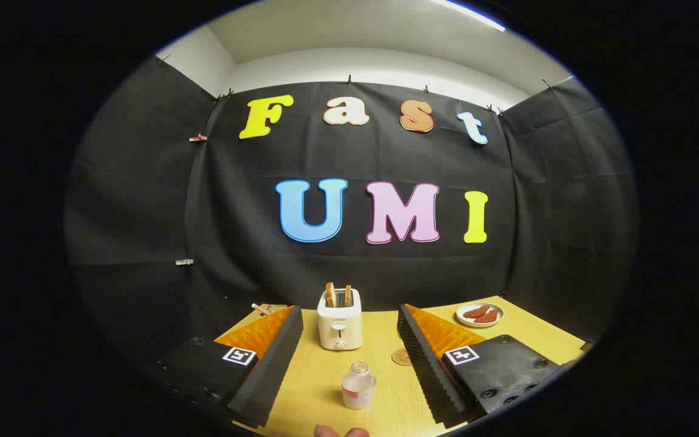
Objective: Take the bottle from table, then pour the juice into the cup, finally place the bottle on the coaster
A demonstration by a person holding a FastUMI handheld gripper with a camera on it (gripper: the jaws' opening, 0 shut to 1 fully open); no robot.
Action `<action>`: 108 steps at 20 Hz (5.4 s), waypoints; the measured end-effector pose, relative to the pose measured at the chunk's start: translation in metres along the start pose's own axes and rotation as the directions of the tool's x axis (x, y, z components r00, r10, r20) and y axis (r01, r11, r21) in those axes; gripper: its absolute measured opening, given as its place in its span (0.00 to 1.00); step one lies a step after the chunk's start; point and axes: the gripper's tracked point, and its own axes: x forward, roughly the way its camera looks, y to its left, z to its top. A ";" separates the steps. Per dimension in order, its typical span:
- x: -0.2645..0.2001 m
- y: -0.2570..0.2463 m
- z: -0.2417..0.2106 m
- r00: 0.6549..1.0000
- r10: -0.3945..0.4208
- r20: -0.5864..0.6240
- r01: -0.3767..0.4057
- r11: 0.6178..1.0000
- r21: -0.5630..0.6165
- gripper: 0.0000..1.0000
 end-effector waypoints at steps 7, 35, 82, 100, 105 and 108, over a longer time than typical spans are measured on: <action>0.003 0.000 -0.003 1.000 0.005 -0.011 -0.005 1.000 0.018 0.97; 0.029 -0.011 -0.125 0.998 -0.060 -0.003 0.060 0.998 0.032 0.97; 0.086 -0.035 -0.235 0.994 -0.083 -0.075 0.091 0.989 0.115 0.75; 0.068 -0.093 -0.179 0.976 -0.061 -0.211 0.191 0.710 0.677 0.74; 0.065 -0.110 -0.183 0.966 -0.059 -0.250 0.240 0.552 0.799 0.74; 0.066 -0.120 -0.187 0.963 -0.057 -0.264 0.261 0.453 0.852 0.74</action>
